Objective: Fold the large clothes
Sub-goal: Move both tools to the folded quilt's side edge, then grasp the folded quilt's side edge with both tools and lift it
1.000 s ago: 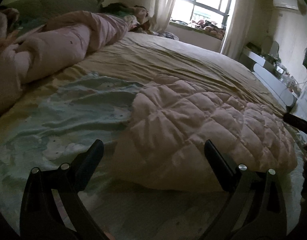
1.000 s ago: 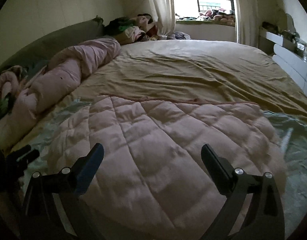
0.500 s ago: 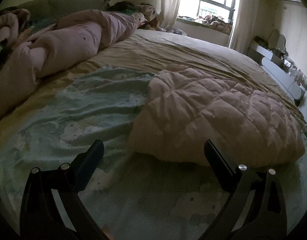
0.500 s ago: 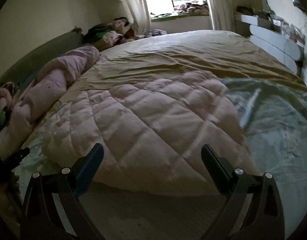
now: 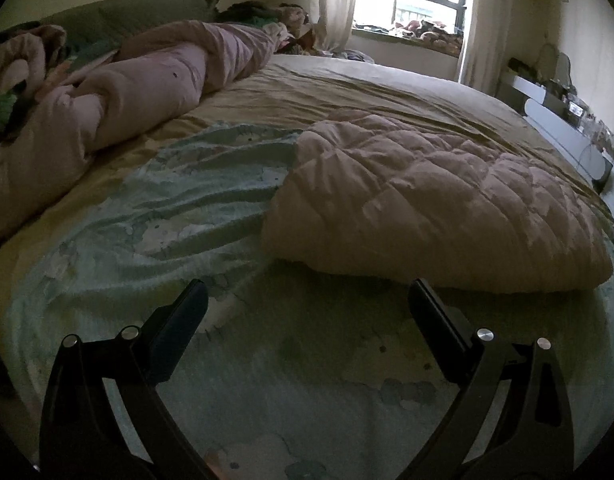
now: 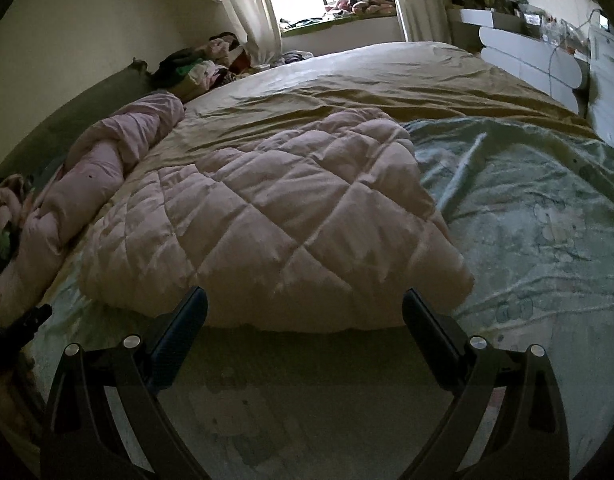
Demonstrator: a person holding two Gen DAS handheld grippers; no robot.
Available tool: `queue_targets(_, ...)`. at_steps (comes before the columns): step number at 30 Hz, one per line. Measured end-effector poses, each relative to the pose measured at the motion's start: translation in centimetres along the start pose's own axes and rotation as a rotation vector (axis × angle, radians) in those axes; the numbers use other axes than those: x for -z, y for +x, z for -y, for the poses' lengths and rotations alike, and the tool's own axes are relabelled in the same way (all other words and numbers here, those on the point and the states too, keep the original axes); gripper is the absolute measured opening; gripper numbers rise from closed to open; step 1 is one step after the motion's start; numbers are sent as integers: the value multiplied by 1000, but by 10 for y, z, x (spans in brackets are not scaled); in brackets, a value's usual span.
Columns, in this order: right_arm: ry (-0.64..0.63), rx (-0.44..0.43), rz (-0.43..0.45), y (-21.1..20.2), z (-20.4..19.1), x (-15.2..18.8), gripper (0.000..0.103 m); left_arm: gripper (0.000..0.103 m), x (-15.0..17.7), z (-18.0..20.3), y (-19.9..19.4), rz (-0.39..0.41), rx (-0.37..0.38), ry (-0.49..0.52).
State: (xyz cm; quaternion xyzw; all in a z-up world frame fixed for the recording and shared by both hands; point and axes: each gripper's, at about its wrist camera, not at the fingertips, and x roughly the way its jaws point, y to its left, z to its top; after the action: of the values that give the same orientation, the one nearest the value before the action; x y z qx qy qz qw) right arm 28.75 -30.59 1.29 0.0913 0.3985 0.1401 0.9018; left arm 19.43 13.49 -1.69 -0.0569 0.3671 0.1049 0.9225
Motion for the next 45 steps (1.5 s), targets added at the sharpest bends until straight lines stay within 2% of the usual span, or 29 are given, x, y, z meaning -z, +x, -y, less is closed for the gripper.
queue_targets(9, 10, 10, 0, -11, 12, 12, 97, 94, 11, 11, -3, -15, -19, 39)
queue_targets(16, 49, 18, -15, -11, 27, 23, 97, 94, 20, 23, 8, -59, 14, 52)
queue_targets(21, 85, 20, -30, -6, 38, 31, 97, 94, 24, 33, 21, -98, 47, 48)
queue_targets(32, 104, 6, -98, 22, 40, 38, 97, 94, 19, 37, 43, -139, 41, 36)
queue_targets(37, 144, -16, -117, 34, 41, 35, 97, 94, 10, 30, 57, -171, 77, -15)
queue_targets(42, 257, -105, -145, 47, 50, 28, 97, 94, -9, 12, 70, -200, 155, -104)
queue_targets(45, 330, -149, -194, 61, 58, 24, 97, 94, -19, 0, 79, -228, 201, -172)
